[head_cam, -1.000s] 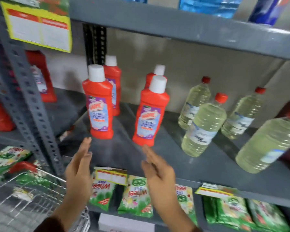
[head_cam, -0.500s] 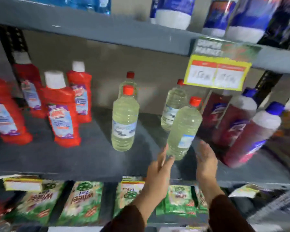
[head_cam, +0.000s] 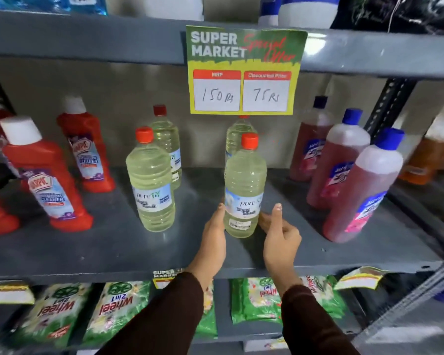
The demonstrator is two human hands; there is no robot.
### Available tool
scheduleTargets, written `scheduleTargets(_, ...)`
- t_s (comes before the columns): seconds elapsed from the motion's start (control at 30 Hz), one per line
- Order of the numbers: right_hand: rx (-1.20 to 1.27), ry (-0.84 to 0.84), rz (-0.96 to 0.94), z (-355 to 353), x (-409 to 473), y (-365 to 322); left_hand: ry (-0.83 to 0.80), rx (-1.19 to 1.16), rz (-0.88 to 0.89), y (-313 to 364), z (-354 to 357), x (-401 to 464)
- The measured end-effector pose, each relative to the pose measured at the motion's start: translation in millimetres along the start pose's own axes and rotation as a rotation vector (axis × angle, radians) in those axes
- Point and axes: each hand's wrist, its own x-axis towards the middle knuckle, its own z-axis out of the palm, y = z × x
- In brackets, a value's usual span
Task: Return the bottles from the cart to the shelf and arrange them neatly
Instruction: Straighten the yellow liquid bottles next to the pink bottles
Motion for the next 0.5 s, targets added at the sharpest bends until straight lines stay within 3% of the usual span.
scheduleTargets(0.5,-0.075,0.051,0.015,-7.0,-6.8,-13.1,0.006,0.016,-0.104,-16.6,-4.0,16.5)
